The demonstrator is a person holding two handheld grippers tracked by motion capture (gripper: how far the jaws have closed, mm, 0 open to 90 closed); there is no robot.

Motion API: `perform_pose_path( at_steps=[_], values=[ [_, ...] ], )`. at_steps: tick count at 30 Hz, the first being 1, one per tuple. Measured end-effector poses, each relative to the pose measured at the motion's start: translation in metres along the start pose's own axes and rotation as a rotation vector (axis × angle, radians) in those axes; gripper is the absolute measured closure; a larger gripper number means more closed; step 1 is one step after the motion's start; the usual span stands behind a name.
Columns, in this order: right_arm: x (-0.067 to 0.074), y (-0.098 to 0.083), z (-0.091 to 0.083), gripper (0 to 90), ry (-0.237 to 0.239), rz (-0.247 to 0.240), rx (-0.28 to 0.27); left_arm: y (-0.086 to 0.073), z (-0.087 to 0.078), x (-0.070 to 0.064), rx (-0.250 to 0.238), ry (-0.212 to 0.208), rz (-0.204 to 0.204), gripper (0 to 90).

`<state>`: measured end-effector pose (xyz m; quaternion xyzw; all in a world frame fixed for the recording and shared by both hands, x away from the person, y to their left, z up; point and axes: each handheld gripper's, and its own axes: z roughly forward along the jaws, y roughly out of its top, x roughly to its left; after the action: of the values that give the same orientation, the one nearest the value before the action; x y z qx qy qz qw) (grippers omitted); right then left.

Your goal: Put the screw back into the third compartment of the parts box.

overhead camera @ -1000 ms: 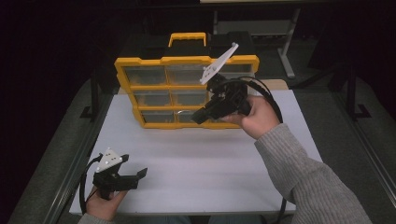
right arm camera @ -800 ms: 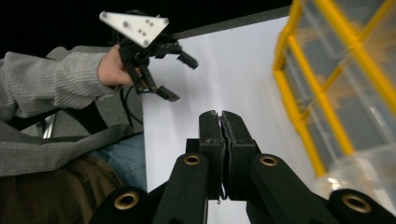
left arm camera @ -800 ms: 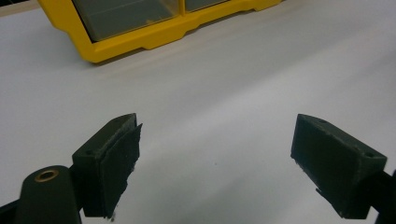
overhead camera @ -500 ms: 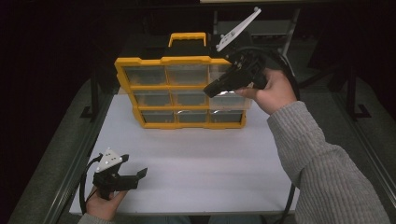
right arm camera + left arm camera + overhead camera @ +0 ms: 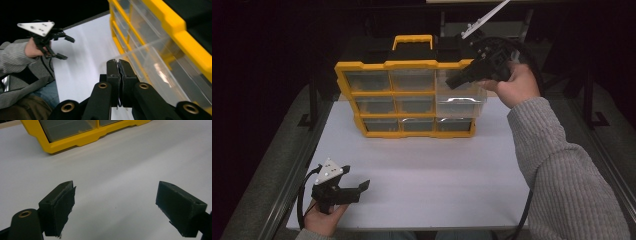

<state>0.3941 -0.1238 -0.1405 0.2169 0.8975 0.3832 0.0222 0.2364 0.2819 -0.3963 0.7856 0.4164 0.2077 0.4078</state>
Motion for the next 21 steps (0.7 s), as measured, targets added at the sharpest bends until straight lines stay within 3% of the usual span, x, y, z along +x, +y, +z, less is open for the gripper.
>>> perform_pose_path(
  at_steps=[8,10,14,21],
  values=[
    [-0.017,-0.007,0.005,86.7,-0.032,0.043,0.015,0.0,0.0,0.0,0.0,-0.004,-0.004,14.8],
    [-0.019,-0.008,0.007,86.7,-0.034,0.048,0.016,0.0,0.0,0.001,0.0,0.0,0.012,14.8],
    [-0.024,-0.013,0.017,86.6,-0.045,0.08,0.049,0.0,0.0,0.001,0.007,0.0,0.015,14.8],
    [-0.026,-0.015,0.025,86.2,-0.047,0.065,0.06,0.0,0.0,0.001,0.001,0.0,0.012,14.8]
  ],
)
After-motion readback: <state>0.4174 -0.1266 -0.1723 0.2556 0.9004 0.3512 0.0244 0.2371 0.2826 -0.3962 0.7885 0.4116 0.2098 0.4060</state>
